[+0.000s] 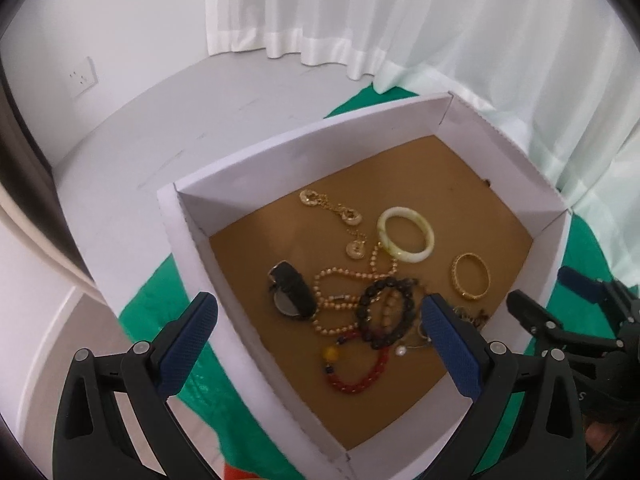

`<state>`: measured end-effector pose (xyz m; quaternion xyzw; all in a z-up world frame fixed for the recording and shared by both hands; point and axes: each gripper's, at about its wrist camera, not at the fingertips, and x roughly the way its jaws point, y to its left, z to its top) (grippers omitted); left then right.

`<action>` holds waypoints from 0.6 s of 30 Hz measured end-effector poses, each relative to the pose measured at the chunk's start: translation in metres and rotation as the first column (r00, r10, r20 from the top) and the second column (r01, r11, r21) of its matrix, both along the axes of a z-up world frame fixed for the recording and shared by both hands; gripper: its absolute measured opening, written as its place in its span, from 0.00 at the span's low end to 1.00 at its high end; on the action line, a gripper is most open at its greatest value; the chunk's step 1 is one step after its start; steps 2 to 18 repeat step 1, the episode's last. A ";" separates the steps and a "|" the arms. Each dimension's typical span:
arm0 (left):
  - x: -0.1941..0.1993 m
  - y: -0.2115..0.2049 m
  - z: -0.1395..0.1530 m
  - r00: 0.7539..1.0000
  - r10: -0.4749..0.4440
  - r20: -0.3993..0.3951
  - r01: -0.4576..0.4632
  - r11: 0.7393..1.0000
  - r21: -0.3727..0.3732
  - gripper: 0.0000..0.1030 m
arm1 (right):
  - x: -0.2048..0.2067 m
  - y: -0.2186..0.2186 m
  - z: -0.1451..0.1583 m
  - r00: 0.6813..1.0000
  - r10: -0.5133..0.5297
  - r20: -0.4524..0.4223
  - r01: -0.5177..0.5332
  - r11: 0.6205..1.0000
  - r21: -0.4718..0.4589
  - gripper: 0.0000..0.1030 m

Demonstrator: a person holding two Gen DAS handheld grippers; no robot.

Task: Organize jewelry
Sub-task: 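Withdraw both tools from the white box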

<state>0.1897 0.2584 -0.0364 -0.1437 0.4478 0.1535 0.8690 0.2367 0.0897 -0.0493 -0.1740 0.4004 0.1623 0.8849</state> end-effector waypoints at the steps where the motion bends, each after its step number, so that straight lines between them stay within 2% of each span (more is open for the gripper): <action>1: -0.001 -0.003 0.002 1.000 0.007 0.010 -0.007 1.000 0.024 0.99 | 0.000 0.000 0.000 1.000 0.000 0.003 0.000 1.000 0.000 0.80; 18: -0.001 -0.003 0.002 1.000 0.007 0.010 -0.007 1.000 0.024 0.99 | 0.000 0.000 0.000 1.000 0.000 0.003 0.000 1.000 0.000 0.80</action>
